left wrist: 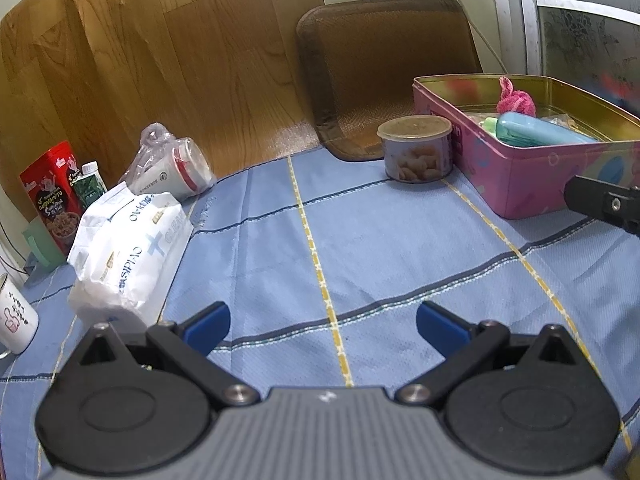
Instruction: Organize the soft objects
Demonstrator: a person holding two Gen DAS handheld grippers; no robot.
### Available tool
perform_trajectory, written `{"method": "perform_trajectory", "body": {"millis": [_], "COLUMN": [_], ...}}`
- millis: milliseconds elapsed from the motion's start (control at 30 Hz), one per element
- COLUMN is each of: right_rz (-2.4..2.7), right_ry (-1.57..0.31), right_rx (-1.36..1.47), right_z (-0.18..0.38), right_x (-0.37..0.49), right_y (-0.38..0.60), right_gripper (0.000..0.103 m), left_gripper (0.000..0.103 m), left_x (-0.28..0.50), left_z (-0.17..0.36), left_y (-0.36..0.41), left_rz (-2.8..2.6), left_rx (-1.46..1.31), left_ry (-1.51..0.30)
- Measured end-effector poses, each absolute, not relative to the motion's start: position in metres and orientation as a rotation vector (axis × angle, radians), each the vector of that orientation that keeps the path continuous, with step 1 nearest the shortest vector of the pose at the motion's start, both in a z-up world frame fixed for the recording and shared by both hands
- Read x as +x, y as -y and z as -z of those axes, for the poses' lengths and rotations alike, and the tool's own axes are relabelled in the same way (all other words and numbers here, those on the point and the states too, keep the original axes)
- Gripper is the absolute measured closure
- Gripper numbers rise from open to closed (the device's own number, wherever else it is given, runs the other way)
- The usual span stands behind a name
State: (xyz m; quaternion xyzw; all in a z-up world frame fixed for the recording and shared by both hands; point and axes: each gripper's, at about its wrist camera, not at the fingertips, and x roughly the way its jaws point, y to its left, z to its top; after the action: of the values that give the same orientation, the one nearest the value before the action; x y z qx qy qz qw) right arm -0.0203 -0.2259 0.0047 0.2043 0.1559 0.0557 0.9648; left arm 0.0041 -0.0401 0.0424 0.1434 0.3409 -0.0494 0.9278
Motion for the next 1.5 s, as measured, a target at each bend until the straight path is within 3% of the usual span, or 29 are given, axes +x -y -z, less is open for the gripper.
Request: {"method": "perform_trajectory", "body": {"millis": [1500], "right_rz": [-0.099], "right_ry": [-0.318], "right_rx": [0.430], "right_z": [-0.0041], "right_x": [-0.0224], "right_y": [0.2230], "right_gripper": [0.034], "left_gripper": [0.000], "left_x": [0.0041], "left_z": [-0.0382], "left_y": [0.0390], "left_rz": [0.114], "left_rx": [0.289], "left_ry": [-0.722]}}
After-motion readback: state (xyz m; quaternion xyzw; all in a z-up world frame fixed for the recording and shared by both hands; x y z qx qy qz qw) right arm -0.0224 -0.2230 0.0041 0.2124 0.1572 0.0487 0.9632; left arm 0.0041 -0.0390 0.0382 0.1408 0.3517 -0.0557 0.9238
